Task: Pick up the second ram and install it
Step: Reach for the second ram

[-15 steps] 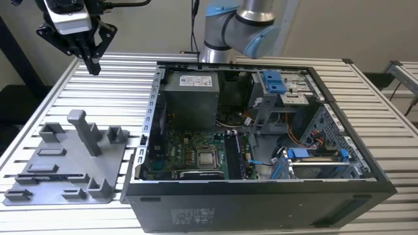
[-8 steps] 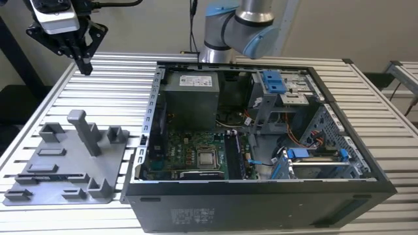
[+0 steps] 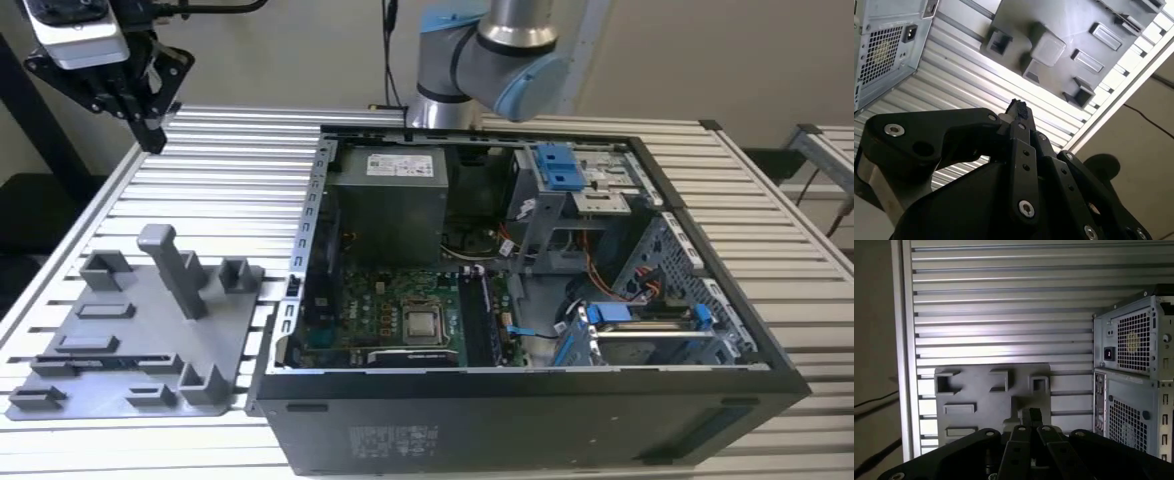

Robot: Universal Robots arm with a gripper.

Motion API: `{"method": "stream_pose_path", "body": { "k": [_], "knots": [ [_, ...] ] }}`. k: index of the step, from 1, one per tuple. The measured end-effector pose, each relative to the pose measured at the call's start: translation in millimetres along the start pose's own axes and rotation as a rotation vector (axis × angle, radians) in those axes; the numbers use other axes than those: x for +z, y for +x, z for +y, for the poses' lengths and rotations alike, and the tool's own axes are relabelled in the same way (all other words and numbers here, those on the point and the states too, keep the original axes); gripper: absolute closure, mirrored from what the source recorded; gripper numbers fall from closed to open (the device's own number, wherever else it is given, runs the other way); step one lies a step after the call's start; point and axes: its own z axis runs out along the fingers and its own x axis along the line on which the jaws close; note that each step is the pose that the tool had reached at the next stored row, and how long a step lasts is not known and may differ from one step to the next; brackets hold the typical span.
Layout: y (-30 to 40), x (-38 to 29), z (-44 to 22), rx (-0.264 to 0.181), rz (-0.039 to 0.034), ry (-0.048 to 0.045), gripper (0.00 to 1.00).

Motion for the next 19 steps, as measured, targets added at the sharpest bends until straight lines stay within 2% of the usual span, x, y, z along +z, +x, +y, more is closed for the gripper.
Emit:
{"method": "stream_pose_path", "body": {
  "k": [19],
  "knots": [
    [49.9,-0.2,-2.2,-0.005,0.0002,-0.0001,0.89]
  ]
}}
